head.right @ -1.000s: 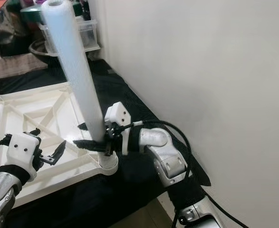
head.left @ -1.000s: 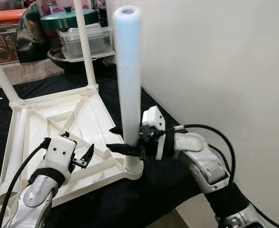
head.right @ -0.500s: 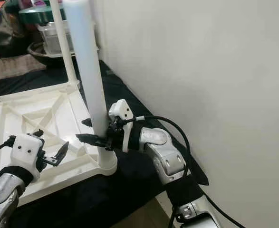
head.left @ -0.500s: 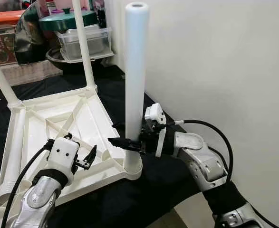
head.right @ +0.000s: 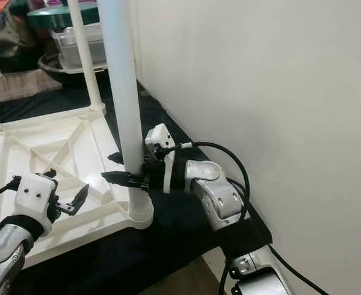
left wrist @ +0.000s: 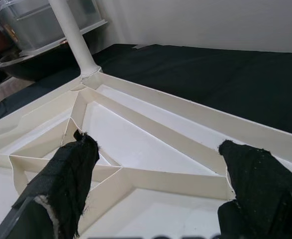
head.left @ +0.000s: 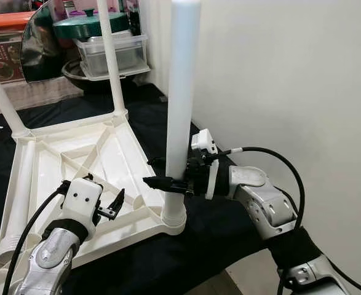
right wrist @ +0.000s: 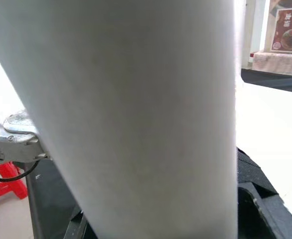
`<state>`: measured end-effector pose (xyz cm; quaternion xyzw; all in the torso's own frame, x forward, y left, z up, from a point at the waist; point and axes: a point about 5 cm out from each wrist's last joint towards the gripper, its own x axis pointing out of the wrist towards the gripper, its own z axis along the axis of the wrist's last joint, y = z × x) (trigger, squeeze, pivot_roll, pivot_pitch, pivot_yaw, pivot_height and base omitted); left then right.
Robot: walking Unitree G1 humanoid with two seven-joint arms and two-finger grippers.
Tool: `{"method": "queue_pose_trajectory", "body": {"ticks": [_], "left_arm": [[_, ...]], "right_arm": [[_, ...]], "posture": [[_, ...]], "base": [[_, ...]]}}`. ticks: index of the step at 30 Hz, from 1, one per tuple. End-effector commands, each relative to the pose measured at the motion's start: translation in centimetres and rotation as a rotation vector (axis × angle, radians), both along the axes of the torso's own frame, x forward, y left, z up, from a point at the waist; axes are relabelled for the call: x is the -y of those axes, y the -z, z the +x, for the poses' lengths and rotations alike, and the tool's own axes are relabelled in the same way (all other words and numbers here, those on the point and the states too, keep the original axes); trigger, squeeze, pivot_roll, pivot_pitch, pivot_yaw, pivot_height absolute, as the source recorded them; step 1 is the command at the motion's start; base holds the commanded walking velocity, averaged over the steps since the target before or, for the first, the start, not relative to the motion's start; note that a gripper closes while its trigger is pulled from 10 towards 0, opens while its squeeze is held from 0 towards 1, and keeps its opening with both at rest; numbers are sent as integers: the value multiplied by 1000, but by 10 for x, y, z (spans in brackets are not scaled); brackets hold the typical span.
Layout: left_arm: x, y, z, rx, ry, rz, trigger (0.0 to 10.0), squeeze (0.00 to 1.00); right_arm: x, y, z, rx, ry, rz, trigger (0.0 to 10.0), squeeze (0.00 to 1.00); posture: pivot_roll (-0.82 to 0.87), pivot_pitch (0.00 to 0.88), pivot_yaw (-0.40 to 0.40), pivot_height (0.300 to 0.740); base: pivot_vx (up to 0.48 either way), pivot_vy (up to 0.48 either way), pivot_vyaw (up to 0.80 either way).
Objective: Building children table
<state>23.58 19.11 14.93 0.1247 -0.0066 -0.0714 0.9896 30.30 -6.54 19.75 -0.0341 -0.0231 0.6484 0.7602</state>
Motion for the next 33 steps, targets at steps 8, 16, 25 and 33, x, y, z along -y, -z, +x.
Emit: {"method": "queue_pose_trajectory", "body": {"ticks": [8, 16, 25, 33], "left_arm": [[-5, 1, -6, -1, -43, -15, 10000, 0], [-8, 4, -10, -7, -68, -16, 10000, 0], [-16, 3, -10, -17, -103, 5, 10000, 0], [-14, 3, -8, -17, -117, 2, 10000, 0]], "right_arm": [[-10, 25, 15, -143, 259, -14, 10000, 106], [2, 52, 42, -249, 863, -25, 10000, 0], [6, 86, 31, -347, 1188, -41, 10000, 0], [0, 72, 37, -307, 1201, 21, 10000, 1000]], "posture": [[83, 0, -47, 740], [79, 0, -40, 740], [100, 0, -40, 740], [100, 0, -40, 740]], "base": [[0, 0, 0], [0, 0, 0], [0, 0, 0], [0, 0, 0]]}}
